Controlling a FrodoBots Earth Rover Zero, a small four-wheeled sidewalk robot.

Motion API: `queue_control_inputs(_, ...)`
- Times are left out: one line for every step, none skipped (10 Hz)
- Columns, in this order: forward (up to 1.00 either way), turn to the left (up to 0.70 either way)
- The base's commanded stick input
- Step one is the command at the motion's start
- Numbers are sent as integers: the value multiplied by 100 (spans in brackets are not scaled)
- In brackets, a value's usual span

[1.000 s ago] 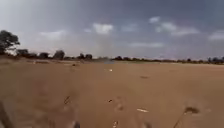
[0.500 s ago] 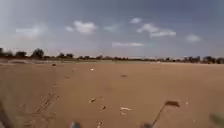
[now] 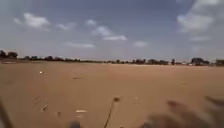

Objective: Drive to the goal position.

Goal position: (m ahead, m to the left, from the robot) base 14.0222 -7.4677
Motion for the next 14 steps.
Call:
queue_control_inputs(0, -45)
queue_control_inputs(0, -45)
queue_control_inputs(0, -45)
queue_control_inputs(0, -45)
queue_control_inputs(0, -45)
queue_control_inputs(0, -45)
queue_control_inputs(0, -45)
queue_control_inputs(100, -27)
queue_control_inputs(100, -27)
queue_control_inputs(100, -27)
queue_control_inputs(100, -27)
queue_control_inputs(100, -27)
queue_control_inputs(100, -27)
queue_control_inputs(100, -27)
